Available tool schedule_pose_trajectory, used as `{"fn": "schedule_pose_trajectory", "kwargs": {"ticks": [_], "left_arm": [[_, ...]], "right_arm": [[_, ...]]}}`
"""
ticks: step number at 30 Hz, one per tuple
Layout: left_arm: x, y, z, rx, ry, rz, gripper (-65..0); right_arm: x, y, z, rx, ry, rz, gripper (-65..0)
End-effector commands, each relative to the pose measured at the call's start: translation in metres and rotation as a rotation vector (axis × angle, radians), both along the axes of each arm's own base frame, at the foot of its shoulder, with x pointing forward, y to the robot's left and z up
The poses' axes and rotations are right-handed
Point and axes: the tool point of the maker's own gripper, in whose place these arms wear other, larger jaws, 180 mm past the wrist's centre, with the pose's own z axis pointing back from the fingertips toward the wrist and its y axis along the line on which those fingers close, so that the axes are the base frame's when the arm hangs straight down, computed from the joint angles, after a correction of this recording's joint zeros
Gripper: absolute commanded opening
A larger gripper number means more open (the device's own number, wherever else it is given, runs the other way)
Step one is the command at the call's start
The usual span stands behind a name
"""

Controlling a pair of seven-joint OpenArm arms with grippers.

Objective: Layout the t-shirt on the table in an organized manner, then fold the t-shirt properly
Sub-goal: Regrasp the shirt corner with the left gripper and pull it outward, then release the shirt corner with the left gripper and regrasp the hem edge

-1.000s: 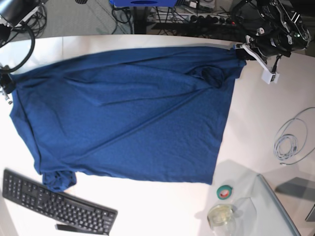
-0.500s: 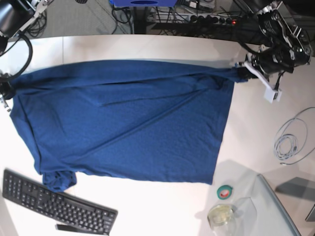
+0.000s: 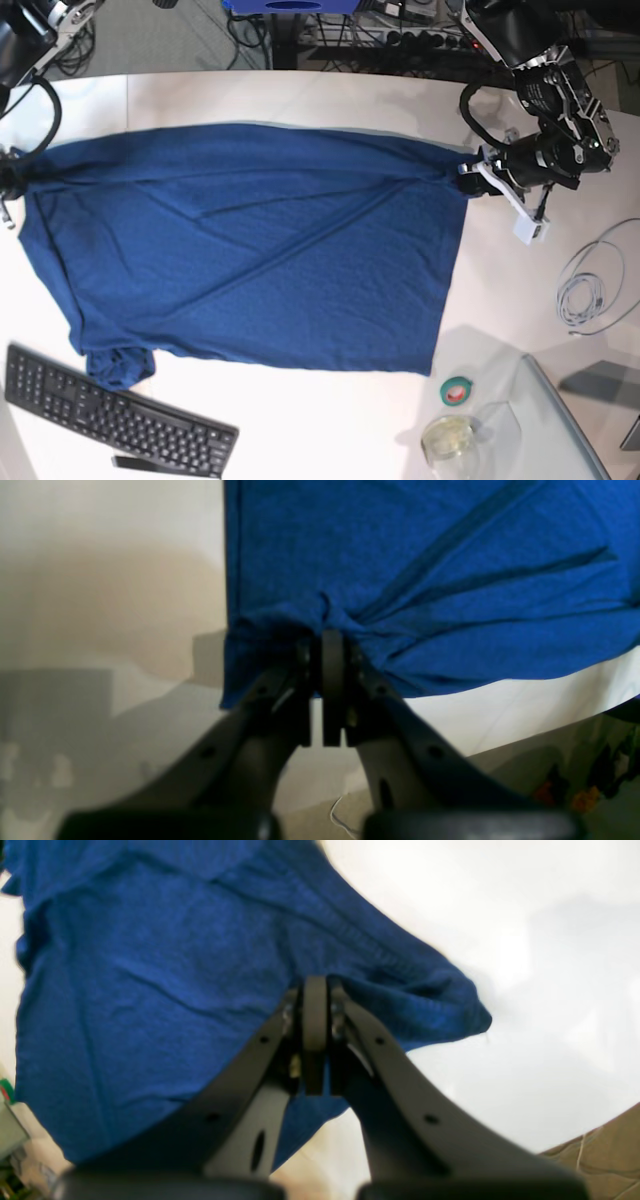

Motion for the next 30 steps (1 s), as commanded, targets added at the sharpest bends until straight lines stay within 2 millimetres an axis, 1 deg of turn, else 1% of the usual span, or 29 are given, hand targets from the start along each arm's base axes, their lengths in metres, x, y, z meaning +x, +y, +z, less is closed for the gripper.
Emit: {"fn": "schedule_pose_trajectory", "kwargs": {"ticks": [1, 4, 7, 13, 23, 25, 27, 28, 30], "left_arm": [[0.013, 0.001, 0.009, -0.004, -0.042, -0.001, -65.0], [0.010, -0.002, 0.002, -0.023, -0.021, 0.001, -65.0], [0.010, -0.002, 0.002, -0.024, -0.021, 0.000, -65.0], [0.010, -0.001, 0.002, -0.023, -0.020, 0.004, -65.0], [0.010, -0.002, 0.002, -0.023, -0.021, 0.002, -65.0], [0.010, -0.002, 0.002, -0.023, -0.021, 0.002, -65.0], [0.010, -0.001, 0.002, -0.023, -0.022, 0.005, -65.0], [0.010, -0.001, 0.002, -0.023, -0.022, 0.005, -62.2], [0.010, -0.001, 0.002, -0.023, -0.022, 0.007, -48.5]], "right_arm": [[0.008, -0.013, 0.010, -0.027, -0.026, -0.009, -65.0], [0.007, -0.014, 0.005, -0.028, -0.024, -0.021, -65.0], [0.005, -0.015, -0.001, -0.027, -0.020, -0.032, -65.0], [0.008, -0.021, 0.001, -0.062, -0.046, -0.052, -65.0], [0.008, -0.019, 0.002, -0.059, -0.047, -0.049, -64.1], [0.008, -0.019, 0.002, -0.059, -0.048, -0.049, -58.4], [0.008, -0.019, 0.002, -0.059, -0.048, -0.049, -49.8], [0.009, -0.019, 0.002, -0.059, -0.050, -0.049, -45.2], [0.008, -0.018, 0.001, -0.057, -0.048, -0.049, -38.4]]}}
